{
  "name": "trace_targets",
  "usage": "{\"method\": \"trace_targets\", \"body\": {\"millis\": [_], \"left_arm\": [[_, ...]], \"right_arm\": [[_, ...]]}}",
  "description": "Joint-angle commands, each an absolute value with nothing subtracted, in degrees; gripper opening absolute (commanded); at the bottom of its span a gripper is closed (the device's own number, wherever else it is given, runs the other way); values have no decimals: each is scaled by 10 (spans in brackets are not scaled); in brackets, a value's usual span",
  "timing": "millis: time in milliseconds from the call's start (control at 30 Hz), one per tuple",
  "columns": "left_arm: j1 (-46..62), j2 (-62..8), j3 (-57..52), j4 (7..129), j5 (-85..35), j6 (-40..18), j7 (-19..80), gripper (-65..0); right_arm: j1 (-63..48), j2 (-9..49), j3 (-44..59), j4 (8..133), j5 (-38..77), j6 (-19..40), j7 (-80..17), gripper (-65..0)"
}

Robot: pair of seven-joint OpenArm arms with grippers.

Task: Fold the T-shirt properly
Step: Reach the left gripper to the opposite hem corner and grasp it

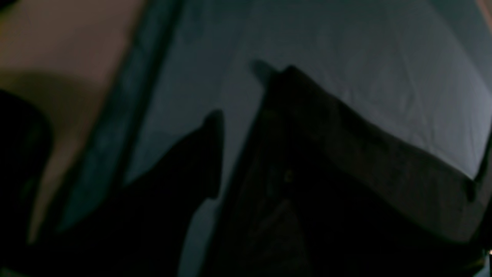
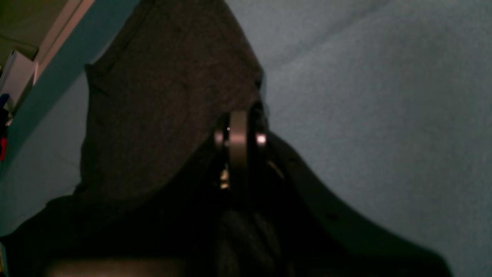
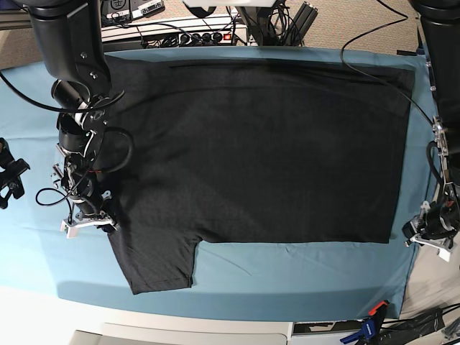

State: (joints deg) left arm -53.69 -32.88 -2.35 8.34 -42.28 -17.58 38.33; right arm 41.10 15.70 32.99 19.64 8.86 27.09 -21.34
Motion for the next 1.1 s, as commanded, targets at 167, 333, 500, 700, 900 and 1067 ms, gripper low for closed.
{"method": "trace_targets", "body": {"millis": [167,333,500,700,900,1067], "left_arm": [[-538,-315,-25,88,-437,-191,371,-468],[-510,-305,-25,88,-437,-195,350,-470],[-505,-309,-25,89,-438,-196,345,-470],[-505,-315,-25,93,-437,-195,338,-470],[-505,-312,-25,96,-434,-195,329,-470],[-505,-313,-25,115,-382,-163,325,-469]], "right_arm": [[425,162,329,203,83,274,-219,-650],[425,162,329,203,83,274,-219,-650],[425,162,329,203,83,275,-220,-650],[425,162,329,203,83,275,-221,-650],[425,162,329,203,83,275,-223,-650],[425,162,329,203,83,276,-225,-650]]}}
